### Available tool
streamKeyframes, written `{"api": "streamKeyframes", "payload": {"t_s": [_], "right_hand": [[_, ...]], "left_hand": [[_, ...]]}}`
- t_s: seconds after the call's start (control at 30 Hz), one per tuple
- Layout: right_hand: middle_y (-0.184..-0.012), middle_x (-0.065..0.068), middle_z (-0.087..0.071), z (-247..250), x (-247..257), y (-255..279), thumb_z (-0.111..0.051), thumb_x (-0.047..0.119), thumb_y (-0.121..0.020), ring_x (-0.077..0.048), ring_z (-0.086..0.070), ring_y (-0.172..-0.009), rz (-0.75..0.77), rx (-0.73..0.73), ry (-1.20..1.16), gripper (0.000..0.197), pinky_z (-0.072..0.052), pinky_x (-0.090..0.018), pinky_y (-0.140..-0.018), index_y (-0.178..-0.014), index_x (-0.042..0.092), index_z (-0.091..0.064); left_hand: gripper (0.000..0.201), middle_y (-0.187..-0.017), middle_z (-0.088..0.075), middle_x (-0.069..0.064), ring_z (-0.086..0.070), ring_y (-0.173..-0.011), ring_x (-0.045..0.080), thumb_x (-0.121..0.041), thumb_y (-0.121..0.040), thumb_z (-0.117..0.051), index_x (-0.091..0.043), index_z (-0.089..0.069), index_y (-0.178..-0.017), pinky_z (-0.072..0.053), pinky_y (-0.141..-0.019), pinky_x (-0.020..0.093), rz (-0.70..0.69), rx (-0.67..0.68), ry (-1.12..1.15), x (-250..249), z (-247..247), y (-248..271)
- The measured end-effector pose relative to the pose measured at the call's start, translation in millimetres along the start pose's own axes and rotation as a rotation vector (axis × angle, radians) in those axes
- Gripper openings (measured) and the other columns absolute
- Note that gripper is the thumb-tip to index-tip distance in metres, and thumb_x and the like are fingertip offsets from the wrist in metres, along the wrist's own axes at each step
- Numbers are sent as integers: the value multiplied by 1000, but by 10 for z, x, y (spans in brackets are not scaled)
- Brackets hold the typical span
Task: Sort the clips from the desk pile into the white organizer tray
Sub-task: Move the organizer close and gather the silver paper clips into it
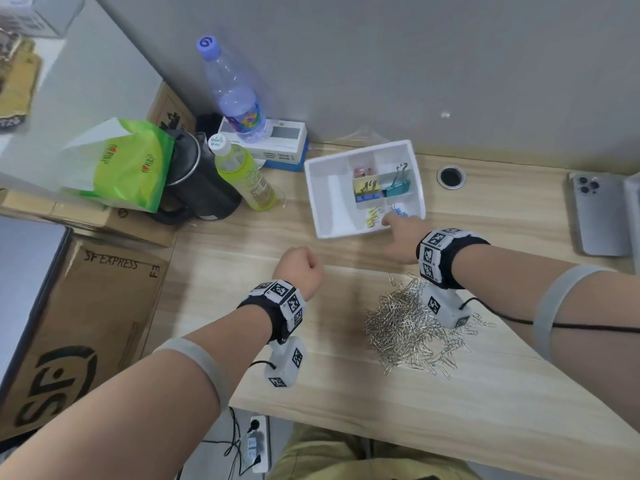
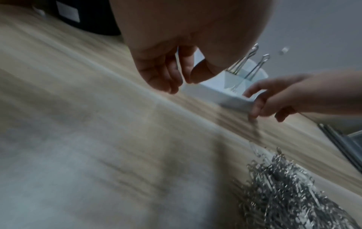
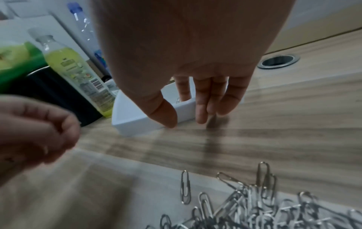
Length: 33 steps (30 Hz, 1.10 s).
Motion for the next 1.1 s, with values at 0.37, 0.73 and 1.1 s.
{"api": "streamKeyframes", "payload": {"t_s": [0.37,0.73,1.1], "right_hand": [[-97,-1,-63,-379,463,432,-52,24,-84,-19,-62,-74,199,146,314,42,-58,-32,-66,-125,29,-44],[-135,-5,-46,-407,390,702,-65,50,-75,-23,-49,-117,159,-96,164,77,-42,-44,-100,-138,21,-33],[-133,-5,-28,-622,-437,1031,-84,69,-24,-28,-31,-125,-103,73,235,141,-54,-49,-85,-144,32,-20]], "left_hand": [[38,-119,-46,14,-48,-108,31,-20,-80,-54,-3,-46,-114,-43,-87,38,74,-233,-274,10,567,77],[3,-74,-55,3,-54,-63,19,-12,-86,-49,-12,-51,-83,-44,-57,26,228,141,-487,687,274,413],[11,-67,-54,3,-49,-56,19,-10,-83,-52,-10,-50,-72,-40,-54,23,270,245,-454,655,77,614]]}}
Point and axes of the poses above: each hand's wrist, its own y-axis away from the middle knuckle, its own z-axis out of the back of the hand, x = y × z, the point moved 10 cm from there along -y, towards the middle knuckle
